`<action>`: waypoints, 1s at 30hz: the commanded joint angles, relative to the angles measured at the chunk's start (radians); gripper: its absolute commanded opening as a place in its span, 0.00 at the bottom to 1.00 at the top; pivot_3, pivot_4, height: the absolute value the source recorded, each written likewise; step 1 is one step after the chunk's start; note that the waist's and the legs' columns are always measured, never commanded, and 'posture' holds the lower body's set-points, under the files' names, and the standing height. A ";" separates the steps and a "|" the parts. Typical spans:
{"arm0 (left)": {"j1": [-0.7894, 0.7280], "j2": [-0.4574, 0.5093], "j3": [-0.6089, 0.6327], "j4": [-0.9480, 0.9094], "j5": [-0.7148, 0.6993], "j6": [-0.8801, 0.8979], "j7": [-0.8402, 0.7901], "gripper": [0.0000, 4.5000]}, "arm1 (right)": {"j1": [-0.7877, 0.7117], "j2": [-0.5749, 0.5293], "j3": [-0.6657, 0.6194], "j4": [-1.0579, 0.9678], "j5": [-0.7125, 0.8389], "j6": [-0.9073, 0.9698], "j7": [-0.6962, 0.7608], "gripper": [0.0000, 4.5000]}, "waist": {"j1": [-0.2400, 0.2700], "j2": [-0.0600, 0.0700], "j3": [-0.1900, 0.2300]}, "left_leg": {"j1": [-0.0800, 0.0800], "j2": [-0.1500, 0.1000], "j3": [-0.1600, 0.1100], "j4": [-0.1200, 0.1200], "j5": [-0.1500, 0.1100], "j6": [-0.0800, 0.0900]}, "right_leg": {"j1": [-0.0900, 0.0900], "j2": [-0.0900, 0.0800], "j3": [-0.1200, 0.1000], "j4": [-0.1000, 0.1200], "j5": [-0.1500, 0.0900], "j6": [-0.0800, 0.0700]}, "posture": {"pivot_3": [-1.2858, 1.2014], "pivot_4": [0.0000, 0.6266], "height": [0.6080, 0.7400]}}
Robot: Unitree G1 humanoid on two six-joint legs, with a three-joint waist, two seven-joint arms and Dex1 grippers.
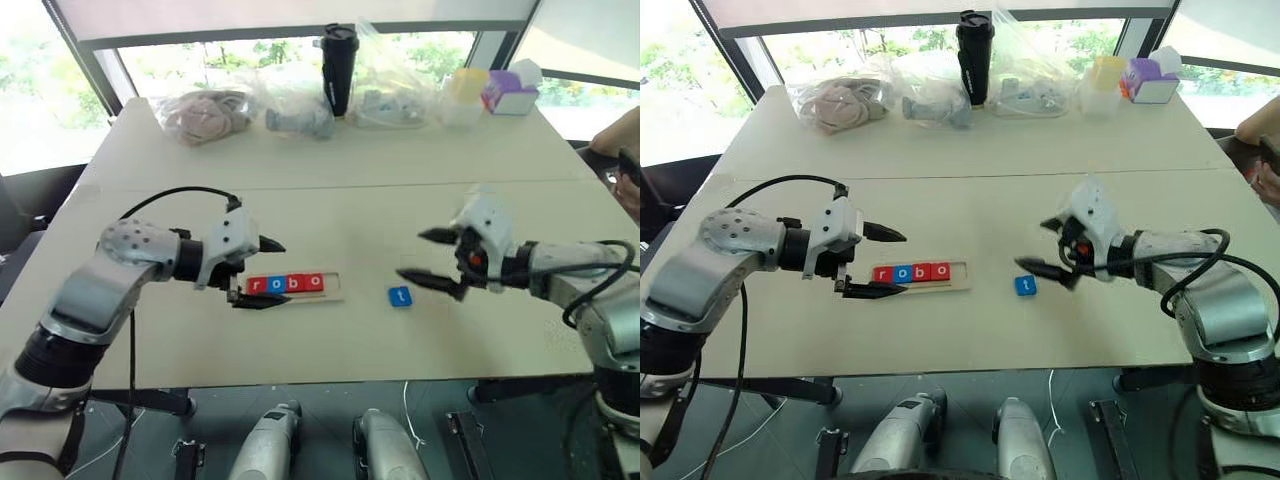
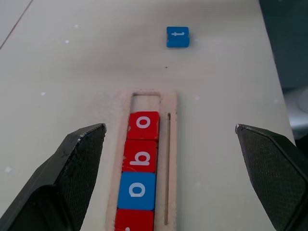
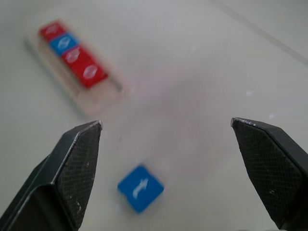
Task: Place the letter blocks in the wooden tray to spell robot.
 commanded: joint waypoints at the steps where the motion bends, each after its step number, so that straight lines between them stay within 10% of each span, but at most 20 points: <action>1: -0.002 0.049 0.027 -0.057 0.007 -0.031 -0.036 1.00 | -0.057 -0.011 0.084 0.200 -0.085 -0.269 0.119 0.99 | -0.003 0.000 0.000 | 0.000 0.000 0.001 0.001 0.000 0.000 | 0.000 0.000 0.001 0.000 0.000 0.000 | 0.52 0.24 1.00; 19: 0.115 0.100 0.080 -0.176 -0.020 0.054 0.051 1.00 | -0.192 0.063 0.245 0.512 -0.228 -0.587 0.284 0.99 | 0.008 0.000 0.001 | 0.001 0.002 0.004 0.005 0.000 -0.001 | -0.001 0.000 0.002 0.001 0.001 -0.003 | 0.52 0.24 1.00; 26: 0.112 0.107 0.085 -0.159 -0.019 0.045 0.048 1.00 | -0.189 0.072 0.233 0.505 -0.222 -0.582 0.292 0.42 | 0.009 0.000 0.001 | 0.001 0.002 0.004 0.005 0.000 -0.001 | -0.001 0.000 0.003 0.001 0.001 -0.003 | 0.52 0.24 1.00; 30: 0.114 0.116 0.092 -0.134 -0.011 0.032 0.045 1.00 | -0.230 0.092 0.233 0.463 -0.208 -0.506 0.285 0.42 | 0.007 0.000 0.001 | 0.001 0.002 0.004 0.005 0.000 -0.001 | -0.001 0.000 0.003 0.002 0.001 -0.003 | 0.52 0.24 1.00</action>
